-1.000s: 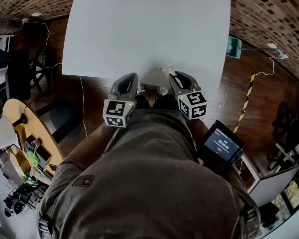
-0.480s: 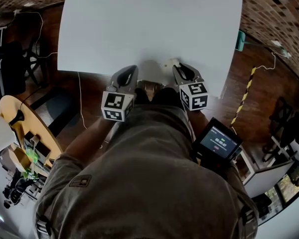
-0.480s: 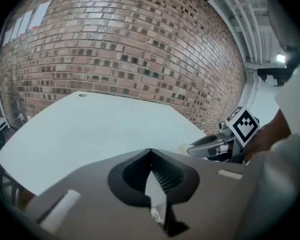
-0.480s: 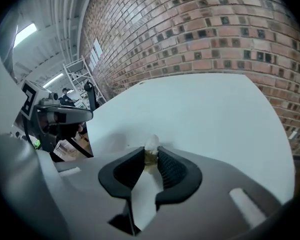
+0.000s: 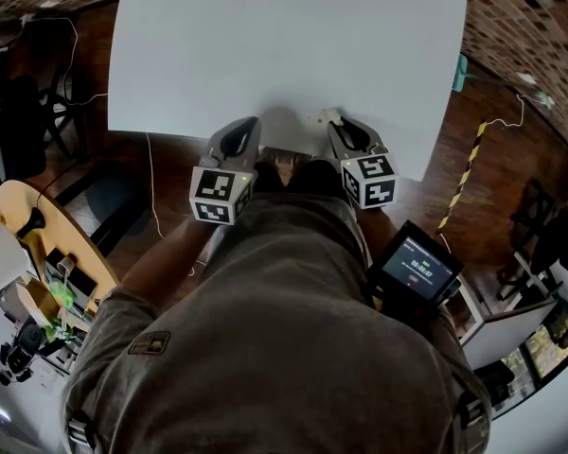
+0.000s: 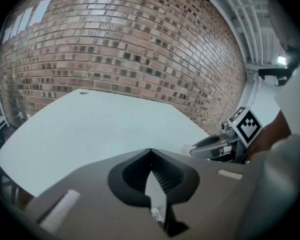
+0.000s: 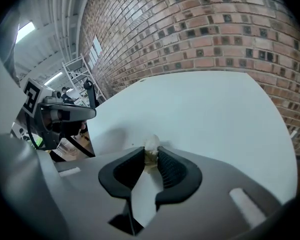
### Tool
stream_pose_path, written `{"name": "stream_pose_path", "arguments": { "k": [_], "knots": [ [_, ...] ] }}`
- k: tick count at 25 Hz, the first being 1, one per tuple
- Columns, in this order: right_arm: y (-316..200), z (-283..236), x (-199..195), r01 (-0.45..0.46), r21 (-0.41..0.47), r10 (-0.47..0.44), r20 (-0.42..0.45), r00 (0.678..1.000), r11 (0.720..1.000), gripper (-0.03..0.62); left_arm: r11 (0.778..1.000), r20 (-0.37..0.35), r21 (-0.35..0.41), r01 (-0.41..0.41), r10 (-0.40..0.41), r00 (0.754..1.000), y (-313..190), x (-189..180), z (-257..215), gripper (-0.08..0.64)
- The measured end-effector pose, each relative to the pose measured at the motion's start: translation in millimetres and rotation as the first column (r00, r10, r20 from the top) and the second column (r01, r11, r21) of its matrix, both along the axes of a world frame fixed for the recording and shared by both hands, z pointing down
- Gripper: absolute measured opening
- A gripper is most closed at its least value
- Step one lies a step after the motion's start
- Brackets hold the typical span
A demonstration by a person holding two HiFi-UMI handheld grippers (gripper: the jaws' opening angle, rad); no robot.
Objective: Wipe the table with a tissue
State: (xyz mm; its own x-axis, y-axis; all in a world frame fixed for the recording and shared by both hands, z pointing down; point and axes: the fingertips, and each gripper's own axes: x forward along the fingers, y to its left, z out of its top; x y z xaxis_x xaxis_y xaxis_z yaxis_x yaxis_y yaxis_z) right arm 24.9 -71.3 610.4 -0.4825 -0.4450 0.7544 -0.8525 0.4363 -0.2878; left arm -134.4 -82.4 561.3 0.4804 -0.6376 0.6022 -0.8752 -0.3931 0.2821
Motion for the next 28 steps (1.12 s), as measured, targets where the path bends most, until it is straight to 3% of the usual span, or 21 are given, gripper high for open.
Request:
{"name": "stream_pose_path", "arguments": {
  "k": [14, 28],
  "knots": [
    [19, 2, -34, 0.024, -0.022, -0.024, 0.016, 1.000, 0.999, 0.092, 1.000, 0.003, 0.018, -0.021, 0.021, 1.000, 1, -19, -6, 0.002],
    [-7, 3, -23, -0.002, 0.000, 0.002, 0.010, 1.000, 1.000, 0.092, 0.998, 0.033, 0.051, -0.044, 0.042, 0.999, -12, -20, -19, 0.002]
  ]
}}
